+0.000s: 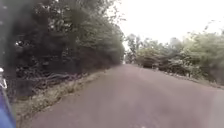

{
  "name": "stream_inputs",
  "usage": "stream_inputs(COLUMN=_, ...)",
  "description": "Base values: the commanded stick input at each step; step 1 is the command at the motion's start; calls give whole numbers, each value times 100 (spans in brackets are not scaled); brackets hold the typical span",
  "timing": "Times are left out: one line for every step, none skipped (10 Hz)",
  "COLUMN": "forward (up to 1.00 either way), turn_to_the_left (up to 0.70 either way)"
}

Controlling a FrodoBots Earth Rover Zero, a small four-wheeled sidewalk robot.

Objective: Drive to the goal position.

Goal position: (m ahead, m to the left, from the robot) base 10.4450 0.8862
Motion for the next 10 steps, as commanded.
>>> stream_inputs(forward=70, turn_to_the_left=-1)
stream_inputs(forward=70, turn_to_the_left=-1)
stream_inputs(forward=70, turn_to_the_left=-1)
stream_inputs(forward=70, turn_to_the_left=-1)
stream_inputs(forward=70, turn_to_the_left=-1)
stream_inputs(forward=70, turn_to_the_left=-1)
stream_inputs(forward=70, turn_to_the_left=-1)
stream_inputs(forward=70, turn_to_the_left=-1)
stream_inputs(forward=70, turn_to_the_left=-7)
stream_inputs(forward=70, turn_to_the_left=-13)
